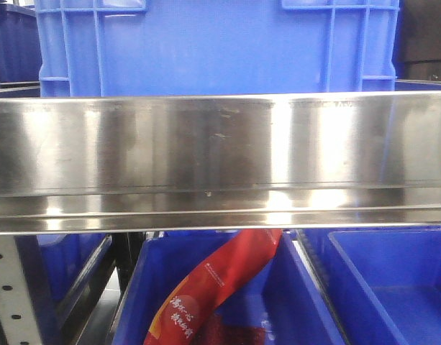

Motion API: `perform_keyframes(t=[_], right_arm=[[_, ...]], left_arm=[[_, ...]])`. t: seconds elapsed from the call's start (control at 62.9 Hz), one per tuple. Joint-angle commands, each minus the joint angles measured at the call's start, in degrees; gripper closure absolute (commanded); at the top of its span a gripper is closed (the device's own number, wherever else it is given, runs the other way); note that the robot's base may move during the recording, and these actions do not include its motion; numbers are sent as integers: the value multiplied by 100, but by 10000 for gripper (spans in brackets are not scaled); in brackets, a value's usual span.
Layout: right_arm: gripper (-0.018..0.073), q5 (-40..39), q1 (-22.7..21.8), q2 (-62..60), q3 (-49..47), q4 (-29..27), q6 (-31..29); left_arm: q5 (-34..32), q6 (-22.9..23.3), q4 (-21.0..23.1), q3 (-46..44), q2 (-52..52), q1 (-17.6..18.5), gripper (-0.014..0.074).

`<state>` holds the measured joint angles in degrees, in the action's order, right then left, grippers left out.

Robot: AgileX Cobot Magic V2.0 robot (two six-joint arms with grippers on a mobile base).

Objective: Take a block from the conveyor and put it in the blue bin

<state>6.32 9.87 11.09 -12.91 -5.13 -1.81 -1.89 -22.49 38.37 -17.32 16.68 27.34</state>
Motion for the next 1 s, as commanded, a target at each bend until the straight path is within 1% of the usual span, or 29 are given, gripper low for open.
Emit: perform_keyframes(t=[0.0,0.159,0.239,0.318,0.35,0.986], right_arm=[[721,-109,-186,-314,366,68,-16],[721,-132,-252,-1060,1028,391,-16],[721,-162,-252,-1109,1289,403,-16],[721,-404,-276,-1109,1291,379,76],[721,-268,-276,-1109,1291,379,75],[721,-384,-276,-1109,1291,311,75]], left_arm=[[-66,10,-28,8,-43,-30,707],[-66,10,-28,8,-43,-30,707],[-66,10,-28,8,-43,-30,707],[-66,10,-28,8,-43,-30,707],[-66,10,-28,8,-43,-30,707],[-66,10,-28,8,-43,-30,707]])
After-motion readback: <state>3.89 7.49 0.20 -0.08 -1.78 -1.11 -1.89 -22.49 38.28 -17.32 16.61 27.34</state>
